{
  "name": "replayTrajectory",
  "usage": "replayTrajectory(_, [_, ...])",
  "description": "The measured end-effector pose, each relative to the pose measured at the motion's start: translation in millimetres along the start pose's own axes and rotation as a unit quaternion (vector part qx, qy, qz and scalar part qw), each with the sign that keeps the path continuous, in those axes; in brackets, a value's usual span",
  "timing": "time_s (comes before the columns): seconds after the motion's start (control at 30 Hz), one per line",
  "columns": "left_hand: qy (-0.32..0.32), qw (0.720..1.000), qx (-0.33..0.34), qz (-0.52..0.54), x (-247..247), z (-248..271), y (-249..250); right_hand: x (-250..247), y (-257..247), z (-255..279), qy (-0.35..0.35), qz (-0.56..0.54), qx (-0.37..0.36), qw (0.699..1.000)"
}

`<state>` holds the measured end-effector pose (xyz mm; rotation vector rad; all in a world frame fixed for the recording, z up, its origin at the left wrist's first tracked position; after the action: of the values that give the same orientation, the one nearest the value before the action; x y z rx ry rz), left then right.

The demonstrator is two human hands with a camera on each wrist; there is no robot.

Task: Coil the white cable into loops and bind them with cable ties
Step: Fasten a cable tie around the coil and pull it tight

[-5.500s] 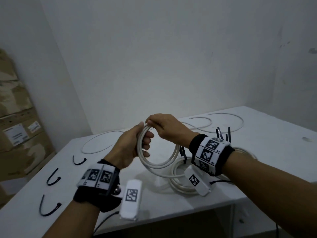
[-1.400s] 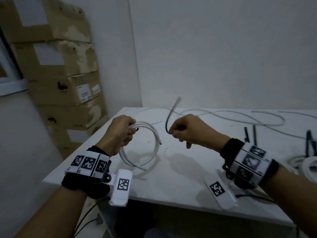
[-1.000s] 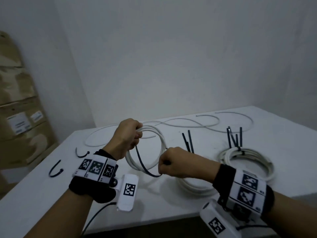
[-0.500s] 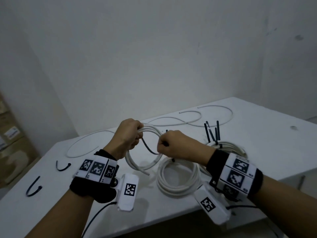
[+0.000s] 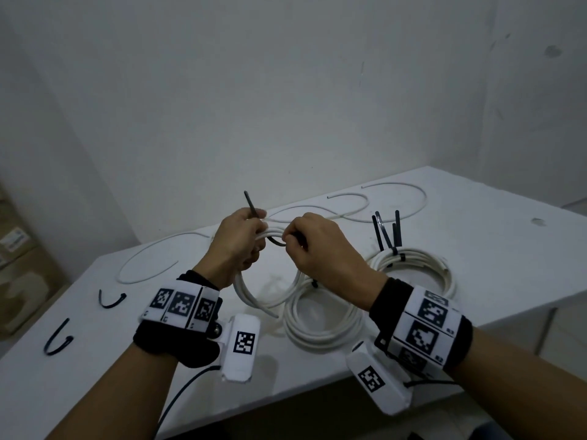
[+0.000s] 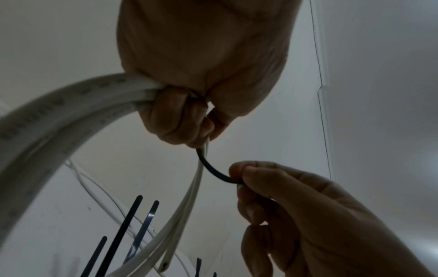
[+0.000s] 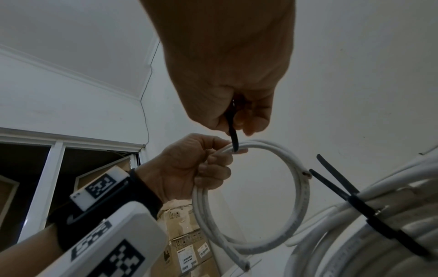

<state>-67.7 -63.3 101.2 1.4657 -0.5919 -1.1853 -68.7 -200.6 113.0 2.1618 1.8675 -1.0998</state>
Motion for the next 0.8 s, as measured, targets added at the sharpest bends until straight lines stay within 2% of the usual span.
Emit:
replayTrajectory(0.2, [0.002,0.999,0.034,0.021,0,-1,3,-24,-31,2,0.116,0.019,-0.124,0.985])
replayTrajectory(0.3, [0.002,0.998,0.063,0.011,2,3,7,-41,-39,0,0.173,0.015,-0.147,0.974])
replayTrajectory(0.37, [0.015,0.995,0.102,-0.019,5,9,14,-52,-34,-2,0.220,-0.013,-0.132,0.966])
replayTrajectory(0.43, [0.036,0.985,0.149,-0.073,9,18,22,-56,-18,-4,0.255,-0.067,-0.075,0.962])
replayTrajectory(0.5, [0.061,0.972,0.189,-0.129,14,27,27,-51,2,-6,0.264,-0.145,0.000,0.954])
replayTrajectory(0.57, [0.080,0.959,0.213,-0.167,17,32,29,-47,15,-5,0.264,-0.190,0.038,0.945])
replayTrajectory(0.8, [0.119,0.916,0.270,-0.270,19,44,38,-40,24,1,0.241,-0.214,0.055,0.945])
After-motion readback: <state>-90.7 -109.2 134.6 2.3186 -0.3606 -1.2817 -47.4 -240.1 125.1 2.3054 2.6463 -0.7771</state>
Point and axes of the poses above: each hand's wrist, its own z-axis away from the middle knuckle, its own x-axis out of the palm, y = z × x, the point moved 10 cm from there along -z, towards the middle knuckle, and after that the axes turned 14 degrees about -x, right-handed, at the moved point
